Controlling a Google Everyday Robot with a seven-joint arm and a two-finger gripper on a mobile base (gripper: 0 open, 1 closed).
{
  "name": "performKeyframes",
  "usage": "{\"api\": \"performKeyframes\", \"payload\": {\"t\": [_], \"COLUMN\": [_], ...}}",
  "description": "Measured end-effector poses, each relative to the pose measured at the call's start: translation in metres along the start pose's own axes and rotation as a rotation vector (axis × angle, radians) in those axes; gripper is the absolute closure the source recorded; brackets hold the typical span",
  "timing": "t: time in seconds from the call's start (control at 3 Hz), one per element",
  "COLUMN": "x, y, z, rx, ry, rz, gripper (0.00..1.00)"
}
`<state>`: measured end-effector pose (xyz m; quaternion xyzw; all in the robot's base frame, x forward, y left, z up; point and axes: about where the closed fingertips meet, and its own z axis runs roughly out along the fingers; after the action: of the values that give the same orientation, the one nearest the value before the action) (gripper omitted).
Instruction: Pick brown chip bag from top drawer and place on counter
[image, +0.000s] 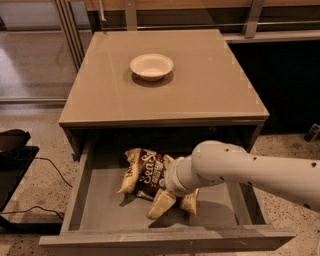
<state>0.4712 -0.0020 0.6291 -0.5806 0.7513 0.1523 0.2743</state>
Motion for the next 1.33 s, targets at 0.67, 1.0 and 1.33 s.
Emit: {"api": "performKeyframes", "payload": {"t": [0.67, 1.0, 1.33], "x": [-0.0004, -0.0005, -0.0005], "y": [0.0003, 0.0003, 0.0003], "z": [0.0012, 0.0012, 0.0012], "rx": [0.001, 0.001, 0.001], "ry": [0.001, 0.001, 0.001], "rz": [-0.002, -0.002, -0.002], "gripper": [0.19, 0.42, 0.65]}}
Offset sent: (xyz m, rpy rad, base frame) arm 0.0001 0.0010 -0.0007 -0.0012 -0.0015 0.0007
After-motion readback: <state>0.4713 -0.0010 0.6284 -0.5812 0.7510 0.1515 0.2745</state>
